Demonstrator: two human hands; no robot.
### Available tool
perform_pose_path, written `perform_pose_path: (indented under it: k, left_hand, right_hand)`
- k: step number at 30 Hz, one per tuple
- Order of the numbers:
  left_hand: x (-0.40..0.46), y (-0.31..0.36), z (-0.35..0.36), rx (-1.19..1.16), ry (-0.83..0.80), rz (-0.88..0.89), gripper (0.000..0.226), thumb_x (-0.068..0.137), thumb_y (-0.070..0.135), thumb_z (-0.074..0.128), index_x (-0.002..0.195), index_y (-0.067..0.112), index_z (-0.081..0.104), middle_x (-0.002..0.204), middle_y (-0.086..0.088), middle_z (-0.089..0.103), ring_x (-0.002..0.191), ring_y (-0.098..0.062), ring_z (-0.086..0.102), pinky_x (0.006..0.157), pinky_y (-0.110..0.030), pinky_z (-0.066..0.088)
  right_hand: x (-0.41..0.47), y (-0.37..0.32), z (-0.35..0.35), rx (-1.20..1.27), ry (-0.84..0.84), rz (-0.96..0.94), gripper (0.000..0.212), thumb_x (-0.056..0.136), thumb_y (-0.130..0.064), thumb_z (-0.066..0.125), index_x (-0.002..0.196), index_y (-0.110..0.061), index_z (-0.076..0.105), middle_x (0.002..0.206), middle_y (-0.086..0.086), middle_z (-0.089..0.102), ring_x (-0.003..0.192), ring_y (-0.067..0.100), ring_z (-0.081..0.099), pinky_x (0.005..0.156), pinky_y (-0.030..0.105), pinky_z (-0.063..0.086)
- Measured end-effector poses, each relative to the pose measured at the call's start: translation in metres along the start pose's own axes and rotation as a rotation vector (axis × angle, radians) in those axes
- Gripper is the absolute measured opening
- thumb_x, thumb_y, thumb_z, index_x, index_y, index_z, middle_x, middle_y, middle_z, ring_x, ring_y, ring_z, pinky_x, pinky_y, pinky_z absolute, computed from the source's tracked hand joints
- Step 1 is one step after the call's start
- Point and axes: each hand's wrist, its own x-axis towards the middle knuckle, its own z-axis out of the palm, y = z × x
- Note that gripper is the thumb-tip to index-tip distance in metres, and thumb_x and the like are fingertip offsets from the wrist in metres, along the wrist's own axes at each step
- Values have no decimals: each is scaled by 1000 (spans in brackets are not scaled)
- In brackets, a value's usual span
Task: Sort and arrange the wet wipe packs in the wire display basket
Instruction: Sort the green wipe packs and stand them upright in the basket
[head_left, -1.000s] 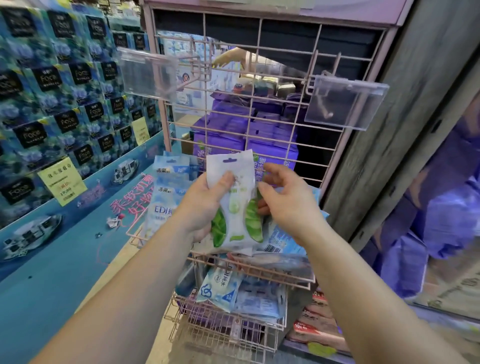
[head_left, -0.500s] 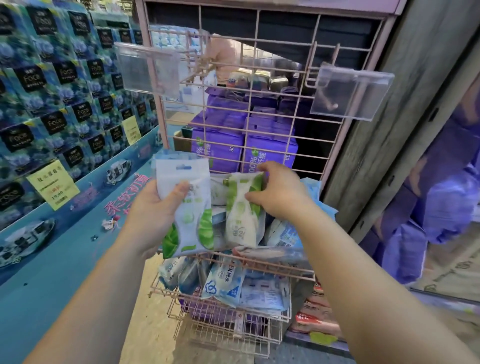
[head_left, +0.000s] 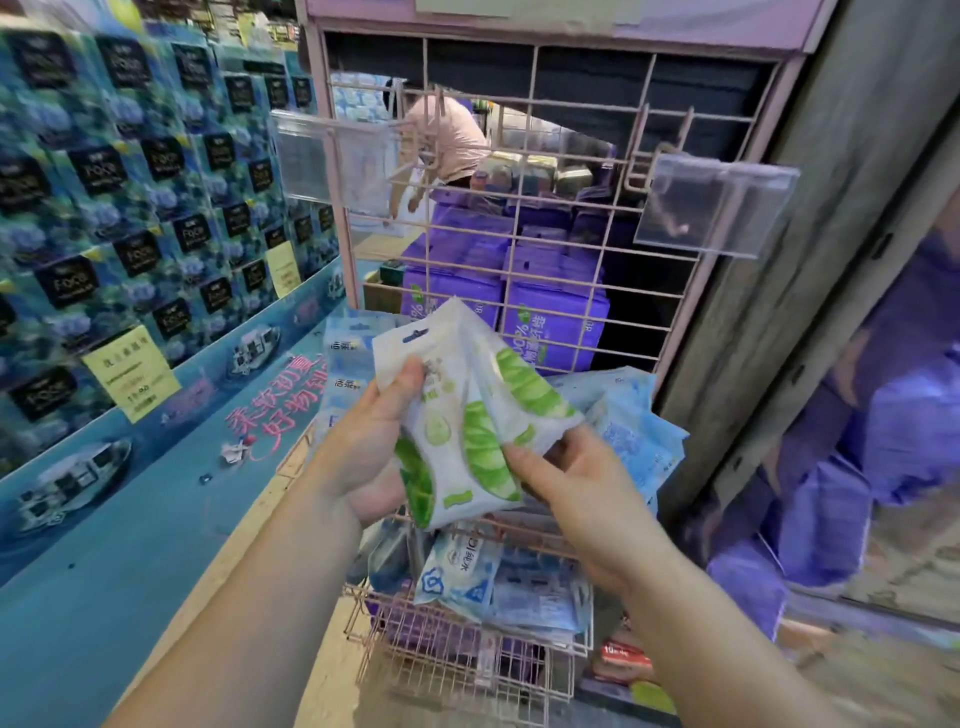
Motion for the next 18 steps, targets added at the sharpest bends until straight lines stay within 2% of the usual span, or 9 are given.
perform_pose_path:
  k: [2, 4, 6, 9, 11, 12, 13, 16, 18]
  left_hand:
    - [-2, 2, -9, 48, 7, 34, 53, 87, 31, 62, 134, 10, 51, 130, -21, 60, 116, -37, 60, 90, -60, 50]
    - [-8, 7, -13, 134, -3, 97, 40, 83, 28, 59, 120, 11, 61, 113, -16, 70, 98, -29, 70, 81, -49, 57]
    - [-15, 8, -10, 261, 7, 133, 32, 78, 27, 59, 107, 14, 63, 100, -12, 75, 84, -26, 73, 73, -44, 60]
    - [-21, 5, -1, 401, 63, 209, 49, 79, 30, 61, 126, 17, 53, 114, -10, 70, 90, -23, 72, 72, -39, 60]
    - [-21, 3, -1, 452, 126, 265, 68, 82, 31, 60, 144, 30, 34, 127, 10, 63, 95, -5, 69, 71, -25, 58]
    - [-23, 5, -4, 445, 153, 287, 71, 84, 30, 60, 147, 34, 26, 124, 22, 62, 93, 3, 67, 70, -20, 57]
    - [-24, 7, -8, 415, 154, 282, 71, 85, 30, 60, 147, 33, 25, 117, 24, 66, 92, 1, 68, 71, -22, 58]
    - [-33, 16, -25, 316, 20, 126, 79, 66, 41, 82, 133, 14, 50, 122, -11, 68, 108, -31, 66, 86, -48, 56]
    - [-38, 21, -36, 378, -55, 59, 85, 45, 36, 93, 119, 7, 62, 119, -18, 68, 106, -35, 66, 83, -45, 57]
  right_hand:
    - [-3, -8, -8, -45, -122, 21, 44, 78, -19, 71, 120, -18, 58, 117, 2, 70, 107, 14, 66, 94, 33, 52]
    - [-3, -20, -12, -3, -97, 27, 66, 70, -31, 80, 129, -24, 52, 121, 0, 67, 105, 9, 67, 87, 25, 51]
    - [-1, -29, -4, -52, -92, 9, 86, 66, -45, 81, 140, -30, 40, 122, -5, 64, 105, 6, 66, 88, 26, 51]
    - [-1, -24, 27, -348, -117, -3, 81, 69, -46, 77, 138, -39, 36, 117, -16, 64, 106, 4, 63, 95, 35, 52]
    - [-5, -12, 47, -347, -71, -42, 72, 74, -35, 76, 133, -43, 36, 116, -17, 64, 105, 4, 62, 97, 37, 51]
    - [-6, -5, 54, -312, -43, -57, 71, 75, -31, 76, 133, -43, 36, 118, -17, 63, 107, 4, 62, 98, 37, 50]
    - [-6, -2, 60, -277, -16, -71, 75, 76, -29, 76, 137, -40, 34, 122, -16, 62, 109, 3, 60, 100, 35, 49]
    - [-2, -6, 64, -263, 31, -116, 87, 76, -31, 77, 146, -38, 25, 128, -14, 59, 113, 2, 59, 99, 33, 49]
    - [6, -18, 59, -317, -47, -107, 91, 75, -35, 77, 147, -42, 22, 128, -16, 58, 112, 5, 60, 96, 37, 52]
